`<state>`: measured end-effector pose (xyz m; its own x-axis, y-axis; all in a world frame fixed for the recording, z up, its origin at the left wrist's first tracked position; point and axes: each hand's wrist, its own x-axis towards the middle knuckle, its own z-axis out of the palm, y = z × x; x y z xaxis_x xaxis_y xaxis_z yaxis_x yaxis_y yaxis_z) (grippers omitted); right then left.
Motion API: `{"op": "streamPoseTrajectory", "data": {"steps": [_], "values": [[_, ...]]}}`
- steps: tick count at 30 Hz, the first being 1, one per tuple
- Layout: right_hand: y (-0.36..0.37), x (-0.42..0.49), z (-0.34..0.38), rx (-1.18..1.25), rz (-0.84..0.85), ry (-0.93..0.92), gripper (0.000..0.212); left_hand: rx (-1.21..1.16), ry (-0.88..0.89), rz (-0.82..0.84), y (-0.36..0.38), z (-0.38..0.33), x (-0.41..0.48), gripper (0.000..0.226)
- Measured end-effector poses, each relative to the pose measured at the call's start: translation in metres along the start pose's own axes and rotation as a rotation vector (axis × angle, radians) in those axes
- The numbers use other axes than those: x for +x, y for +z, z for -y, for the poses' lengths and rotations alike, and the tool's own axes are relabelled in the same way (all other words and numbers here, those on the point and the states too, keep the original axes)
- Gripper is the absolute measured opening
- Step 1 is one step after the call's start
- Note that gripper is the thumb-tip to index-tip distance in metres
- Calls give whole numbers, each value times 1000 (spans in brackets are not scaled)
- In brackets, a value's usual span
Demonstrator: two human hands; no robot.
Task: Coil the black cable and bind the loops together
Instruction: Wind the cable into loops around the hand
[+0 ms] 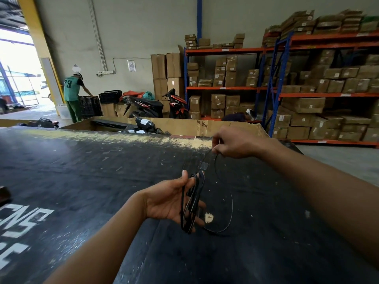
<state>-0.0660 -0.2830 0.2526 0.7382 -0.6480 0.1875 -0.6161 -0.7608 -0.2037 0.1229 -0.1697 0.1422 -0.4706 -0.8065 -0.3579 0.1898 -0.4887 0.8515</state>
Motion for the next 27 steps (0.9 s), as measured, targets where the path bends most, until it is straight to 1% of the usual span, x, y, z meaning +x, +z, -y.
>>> {"op": "streamPoseTrajectory", "data": {"steps": [2, 4, 8, 10, 12, 14, 18, 20, 23, 27], "values": [[-2, -5, 10, -8, -34, -8, 9, -30, 26, -42, -7, -4, 2, 67], [-3, -11, 20, 51, -49, -2, 12, -58, 76, -62, -13, -10, 4, 66], [4, -29, 38, 198, -5, 8, 19, -127, 180, -99, -23, -25, 5, 63], [12, -40, 43, 299, 44, 24, 22, -142, 216, -100, -25, -33, 6, 64], [22, -51, 46, 408, 124, 51, 24, -170, 271, -70, -27, -40, 7, 58], [35, -63, 48, 516, 210, 75, 26, -192, 309, -74, -29, -45, 7, 56], [62, -84, 54, 745, 332, 65, 29, -210, 316, -144, -27, -51, 11, 61], [73, -91, 56, 824, 382, 75, 28, -223, 319, -151, -23, -53, 13, 58], [86, -97, 56, 892, 428, 92, 28, -231, 318, -141, -17, -55, 14, 56], [105, -100, 51, 894, 515, 108, 24, -221, 339, -90, -10, -58, 14, 57]]}}
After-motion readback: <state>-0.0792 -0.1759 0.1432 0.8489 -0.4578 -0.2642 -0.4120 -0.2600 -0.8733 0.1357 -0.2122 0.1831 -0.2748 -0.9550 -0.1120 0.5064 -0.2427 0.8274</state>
